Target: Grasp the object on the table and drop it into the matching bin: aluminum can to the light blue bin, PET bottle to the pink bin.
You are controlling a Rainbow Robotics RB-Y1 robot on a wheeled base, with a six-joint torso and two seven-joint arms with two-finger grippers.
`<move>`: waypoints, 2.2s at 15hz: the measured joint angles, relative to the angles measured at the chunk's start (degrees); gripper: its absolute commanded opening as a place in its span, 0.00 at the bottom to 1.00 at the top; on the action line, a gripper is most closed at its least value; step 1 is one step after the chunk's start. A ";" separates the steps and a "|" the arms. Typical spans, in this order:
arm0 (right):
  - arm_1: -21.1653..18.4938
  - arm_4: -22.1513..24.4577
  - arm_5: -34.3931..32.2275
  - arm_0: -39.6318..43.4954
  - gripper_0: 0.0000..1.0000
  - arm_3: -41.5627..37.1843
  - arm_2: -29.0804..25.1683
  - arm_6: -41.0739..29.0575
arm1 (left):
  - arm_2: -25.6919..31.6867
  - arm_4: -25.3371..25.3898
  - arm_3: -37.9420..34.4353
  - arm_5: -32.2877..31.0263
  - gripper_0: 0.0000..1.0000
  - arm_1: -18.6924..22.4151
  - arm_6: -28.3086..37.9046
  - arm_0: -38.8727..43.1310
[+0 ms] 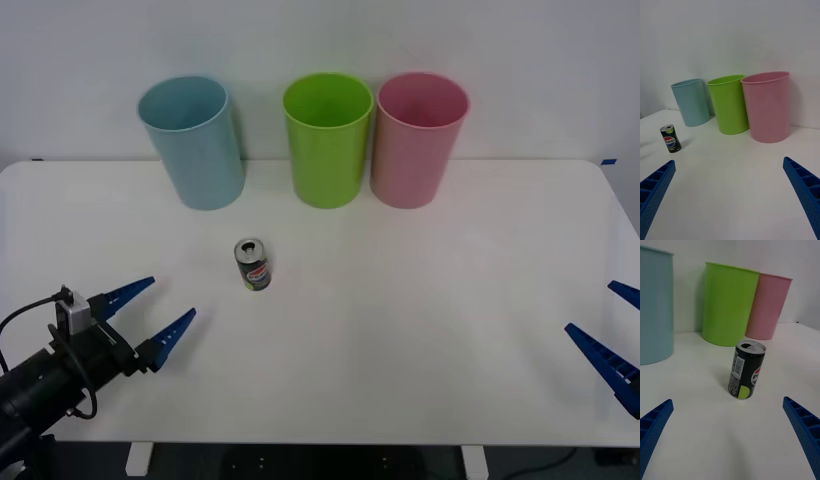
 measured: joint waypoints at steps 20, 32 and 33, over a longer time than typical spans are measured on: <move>0.00 0.00 0.00 0.00 1.00 0.00 0.00 0.00 | -2.71 -11.60 10.64 11.51 1.00 -10.04 -5.81 -13.49; 0.00 0.00 0.00 0.00 1.00 0.00 0.00 0.00 | -4.22 -11.74 17.85 14.45 1.00 -10.19 -7.75 -20.25; 0.00 0.00 0.00 0.00 1.00 0.00 0.00 0.00 | -4.39 -11.74 17.85 14.45 1.00 -10.20 -7.73 -20.31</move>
